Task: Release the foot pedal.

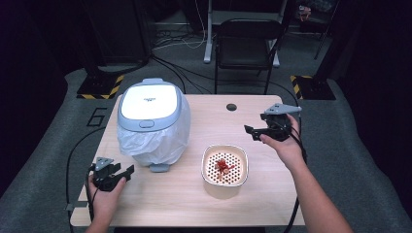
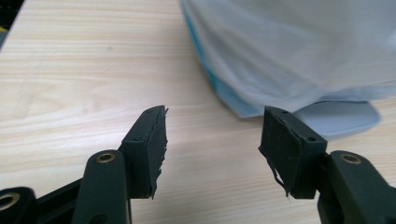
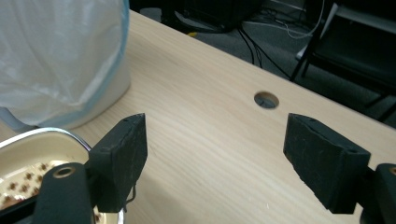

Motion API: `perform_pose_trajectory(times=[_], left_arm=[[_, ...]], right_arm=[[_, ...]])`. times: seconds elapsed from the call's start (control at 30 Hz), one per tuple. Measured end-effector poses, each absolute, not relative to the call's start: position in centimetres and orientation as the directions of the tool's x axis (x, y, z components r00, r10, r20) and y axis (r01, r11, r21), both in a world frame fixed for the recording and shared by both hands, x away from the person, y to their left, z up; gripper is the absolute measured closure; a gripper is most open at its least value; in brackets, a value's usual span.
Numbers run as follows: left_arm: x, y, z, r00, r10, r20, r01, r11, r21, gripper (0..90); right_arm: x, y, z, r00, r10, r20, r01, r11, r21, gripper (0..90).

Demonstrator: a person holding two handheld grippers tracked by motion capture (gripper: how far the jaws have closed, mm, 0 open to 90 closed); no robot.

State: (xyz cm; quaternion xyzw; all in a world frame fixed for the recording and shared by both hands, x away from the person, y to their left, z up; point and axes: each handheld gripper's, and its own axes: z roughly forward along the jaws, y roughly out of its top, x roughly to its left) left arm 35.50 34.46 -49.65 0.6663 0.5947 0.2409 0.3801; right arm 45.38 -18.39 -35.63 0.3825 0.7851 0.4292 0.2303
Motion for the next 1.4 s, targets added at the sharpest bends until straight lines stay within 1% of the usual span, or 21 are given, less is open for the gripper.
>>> perform_pose_trajectory(times=[0.13,0.17,0.27,0.33,0.47,0.5,0.53,0.63,0.8,0.9,0.97,1.1,1.2,1.23,1.37,1.4], left_arm=[[35.8,35.0,-50.2,0.17,0.98,-0.104,0.615,-0.023,0.788,39.7],[35.8,35.1,-50.4,0.162,0.98,-0.114,0.625,-0.013,0.78,39.7],[36.1,35.2,-50.8,0.168,0.98,-0.102,0.636,-0.029,0.771,39.2],[36.3,35.1,-51.0,0.184,0.979,-0.093,0.642,-0.048,0.765,38.6],[36.5,34.8,-51.5,0.202,0.973,-0.113,0.639,-0.043,0.768,37.7],[36.5,34.9,-51.5,0.22,0.969,-0.108,0.652,-0.064,0.755,37.8],[36.6,34.8,-51.6,0.213,0.97,-0.119,0.641,-0.047,0.766,37.7],[36.7,34.8,-51.8,0.222,0.967,-0.123,0.648,-0.052,0.76,37.7],[36.9,34.8,-52.1,0.227,0.967,-0.117,0.656,-0.063,0.752,37.7],[37.0,34.8,-52.2,0.236,0.968,-0.09,0.65,-0.088,0.754,37.7],[37.1,34.7,-52.2,0.238,0.967,-0.09,0.649,-0.089,0.756,37.7],[37.3,34.7,-52.4,0.236,0.968,-0.091,0.651,-0.088,0.754,37.7],[37.4,34.9,-52.4,0.245,0.966,-0.079,0.653,-0.104,0.75,36.4],[37.4,34.8,-52.5,0.237,0.967,-0.093,0.654,-0.088,0.751,36.4],[37.6,34.7,-52.7,0.238,0.969,-0.071,0.643,-0.102,0.759,35.9],[37.6,34.7,-52.7,0.241,0.968,-0.064,0.64,-0.109,0.76,35.8]], right_arm=[[44.7,-20.0,-37.1,-0.561,0.827,-0.031,0.424,0.319,0.847,21.5],[44.6,-20.2,-37.4,-0.555,0.831,-0.029,0.43,0.316,0.846,21.5],[43.7,-21.3,-38.7,-0.512,0.857,-0.049,0.445,0.314,0.839,21.4],[43.1,-22.0,-39.6,-0.491,0.87,-0.04,0.453,0.294,0.842,21.4],[41.8,-23.2,-41.8,-0.455,0.891,0.013,0.494,0.24,0.836,21.4],[41.5,-23.4,-42.3,-0.447,0.894,0.019,0.505,0.236,0.83,21.4],[41.1,-23.6,-42.9,-0.438,0.899,0.013,0.513,0.238,0.824,21.4],[40.1,-24.0,-44.2,-0.407,0.913,-0.008,0.524,0.24,0.817,21.4],[39.4,-24.5,-45.7,-0.397,0.918,-0.012,0.539,0.244,0.806,21.3],[38.9,-24.5,-46.8,-0.403,0.915,-0.018,0.533,0.251,0.808,21.3],[38.6,-24.4,-47.5,-0.405,0.914,-0.012,0.534,0.247,0.809,21.3],[38.5,-24.1,-48.9,-0.417,0.908,0.039,0.531,0.209,0.821,21.4],[38.6,-24.1,-49.3,-0.429,0.903,-0.013,0.516,0.257,0.817,21.1],[38.7,-24.1,-49.5,-0.426,0.904,-0.02,0.517,0.262,0.815,20.8],[38.8,-24.1,-50.6,-0.437,0.9,0.014,0.545,0.252,0.799,20.4],[39.0,-24.1,-50.9,-0.439,0.898,0.0,0.545,0.267,0.795,20.2]])
